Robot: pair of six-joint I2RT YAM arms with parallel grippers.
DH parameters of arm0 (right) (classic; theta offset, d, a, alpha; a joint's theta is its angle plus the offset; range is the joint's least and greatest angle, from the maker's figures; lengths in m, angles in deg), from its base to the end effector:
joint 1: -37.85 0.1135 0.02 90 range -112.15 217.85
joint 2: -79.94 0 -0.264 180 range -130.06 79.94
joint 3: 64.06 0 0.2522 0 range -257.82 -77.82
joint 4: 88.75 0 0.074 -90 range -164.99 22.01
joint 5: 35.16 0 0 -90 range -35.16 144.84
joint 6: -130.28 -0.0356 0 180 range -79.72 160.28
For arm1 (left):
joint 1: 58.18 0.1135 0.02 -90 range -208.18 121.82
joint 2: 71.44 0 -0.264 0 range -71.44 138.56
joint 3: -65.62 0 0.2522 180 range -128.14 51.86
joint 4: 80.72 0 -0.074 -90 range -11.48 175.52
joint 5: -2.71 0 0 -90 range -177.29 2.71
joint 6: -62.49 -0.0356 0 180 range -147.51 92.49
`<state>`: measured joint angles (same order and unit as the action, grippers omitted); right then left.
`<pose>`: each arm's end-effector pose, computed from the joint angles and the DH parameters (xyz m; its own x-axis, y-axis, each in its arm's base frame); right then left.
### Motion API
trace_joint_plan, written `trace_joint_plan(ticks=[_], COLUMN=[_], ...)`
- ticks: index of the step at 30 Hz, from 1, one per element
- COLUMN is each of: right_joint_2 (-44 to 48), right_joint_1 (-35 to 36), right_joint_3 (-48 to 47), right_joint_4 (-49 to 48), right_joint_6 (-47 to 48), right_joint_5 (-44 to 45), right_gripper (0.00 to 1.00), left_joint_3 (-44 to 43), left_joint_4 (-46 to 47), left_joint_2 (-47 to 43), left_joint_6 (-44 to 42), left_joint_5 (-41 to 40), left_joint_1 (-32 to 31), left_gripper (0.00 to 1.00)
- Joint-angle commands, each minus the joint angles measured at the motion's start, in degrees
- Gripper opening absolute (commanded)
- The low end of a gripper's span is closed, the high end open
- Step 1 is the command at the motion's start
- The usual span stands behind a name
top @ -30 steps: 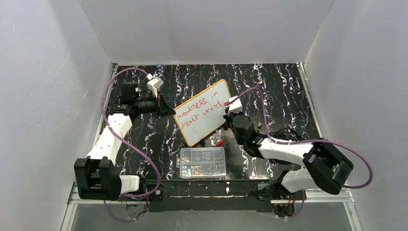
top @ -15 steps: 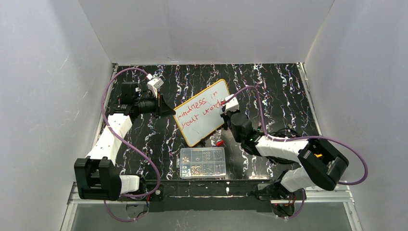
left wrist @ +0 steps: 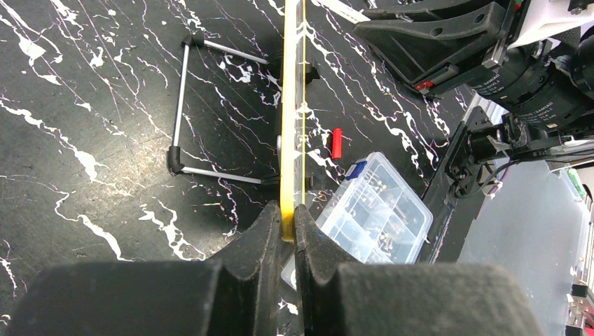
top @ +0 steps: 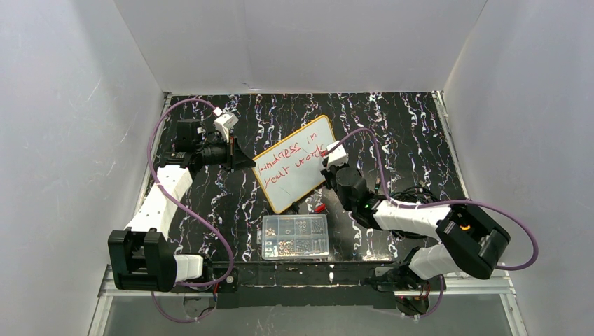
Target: Write a sentence on the whiteboard
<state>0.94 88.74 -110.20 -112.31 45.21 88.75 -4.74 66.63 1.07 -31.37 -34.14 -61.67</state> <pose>0.1943 0.2076 0.2191 -0.0761 -0.2066 -0.9755 -0.3043 0.9364 -0.1746 0.2687 -0.0449 0.3014 -0.5218 0.0723 -0.8500 0.7292 0.5550 -0.4004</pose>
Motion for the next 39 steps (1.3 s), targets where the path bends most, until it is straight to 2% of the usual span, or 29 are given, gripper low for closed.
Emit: trace_joint_plan(ticks=[1, 11, 25, 31, 34, 37, 39], right_joint_2=[1.6, -1.2, 1.5, 6.3, 8.3, 7.1, 5.8], right_joint_1=[0.4, 0.4, 0.6, 0.9, 0.9, 0.7, 0.5], right_joint_3=[0.7, -2.0, -0.1, 2.2, 2.4, 1.4, 0.9], right_joint_4=[0.0, 0.7, 3.6, 2.0, 2.1, 2.6, 2.4], right_joint_6=[-1.3, -1.1, -2.7, -2.3, -2.3, -1.5, -1.0], right_joint_5=[1.0, 5.8, 2.0, -0.6, 2.5, 7.2, 7.4], right_gripper=[0.01, 0.01, 0.01, 0.01, 0.01, 0.01, 0.01], left_joint_3=[0.4, 0.5, 0.4, 0.4, 0.4, 0.4, 0.4], left_joint_4=[0.3, 0.3, 0.3, 0.3, 0.3, 0.3, 0.4], left_joint_2=[-2.3, -2.5, -2.5, -2.6, -2.6, -2.7, -2.8], left_joint_6=[-0.8, -0.7, -0.8, -0.7, -0.6, -0.7, -0.6], left_joint_5=[2.3, 2.3, 2.3, 2.3, 2.4, 2.4, 2.5], left_joint_1=[-0.1, -0.1, -0.1, -0.1, -0.1, -0.1, -0.1], left_gripper=[0.0, 0.0, 0.0, 0.0, 0.0, 0.0, 0.0])
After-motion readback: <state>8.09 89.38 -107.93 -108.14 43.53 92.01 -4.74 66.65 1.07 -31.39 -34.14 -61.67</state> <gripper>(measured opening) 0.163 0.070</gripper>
